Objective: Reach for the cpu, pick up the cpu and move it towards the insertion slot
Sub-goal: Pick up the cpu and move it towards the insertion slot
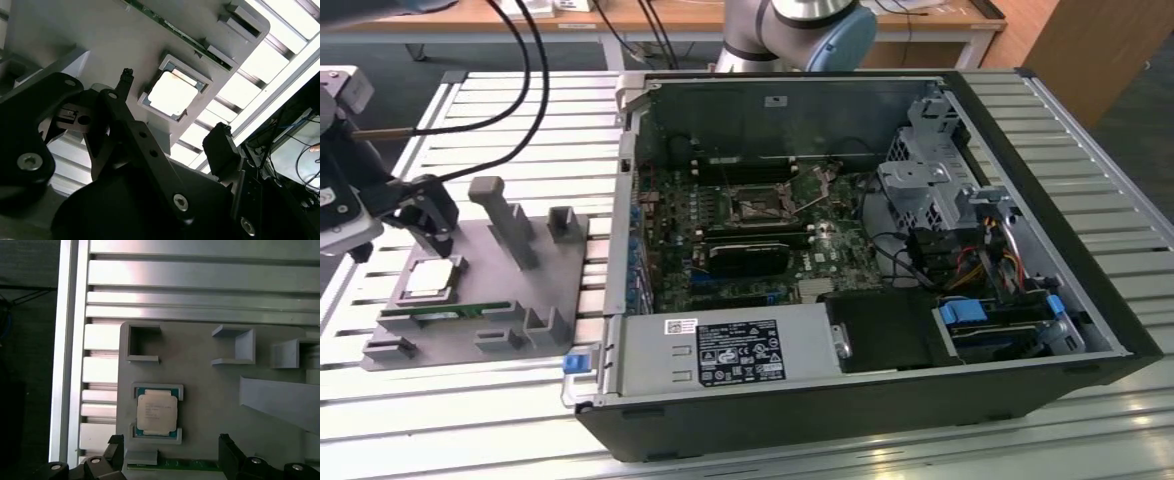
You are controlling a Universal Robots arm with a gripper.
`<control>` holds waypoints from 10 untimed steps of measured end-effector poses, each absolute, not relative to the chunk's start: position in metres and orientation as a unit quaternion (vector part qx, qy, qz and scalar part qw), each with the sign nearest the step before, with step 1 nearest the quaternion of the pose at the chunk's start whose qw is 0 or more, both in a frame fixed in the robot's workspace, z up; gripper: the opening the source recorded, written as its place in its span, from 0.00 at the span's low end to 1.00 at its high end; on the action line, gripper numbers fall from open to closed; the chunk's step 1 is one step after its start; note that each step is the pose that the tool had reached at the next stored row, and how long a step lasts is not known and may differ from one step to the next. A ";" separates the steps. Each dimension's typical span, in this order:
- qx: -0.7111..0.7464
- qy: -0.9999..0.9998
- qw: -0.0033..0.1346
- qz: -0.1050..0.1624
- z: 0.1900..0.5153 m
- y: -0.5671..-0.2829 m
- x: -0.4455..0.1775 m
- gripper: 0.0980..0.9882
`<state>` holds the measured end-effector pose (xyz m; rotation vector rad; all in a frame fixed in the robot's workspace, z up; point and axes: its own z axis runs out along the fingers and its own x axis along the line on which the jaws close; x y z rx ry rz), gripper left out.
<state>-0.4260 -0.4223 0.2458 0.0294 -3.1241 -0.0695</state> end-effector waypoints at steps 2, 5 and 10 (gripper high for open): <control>0.009 -1.000 0.008 -0.022 0.242 -0.422 -0.426 0.83; 0.009 -1.000 0.008 -0.022 0.237 -0.422 -0.426 0.83; 0.009 -1.000 0.008 -0.022 0.227 -0.422 -0.426 0.83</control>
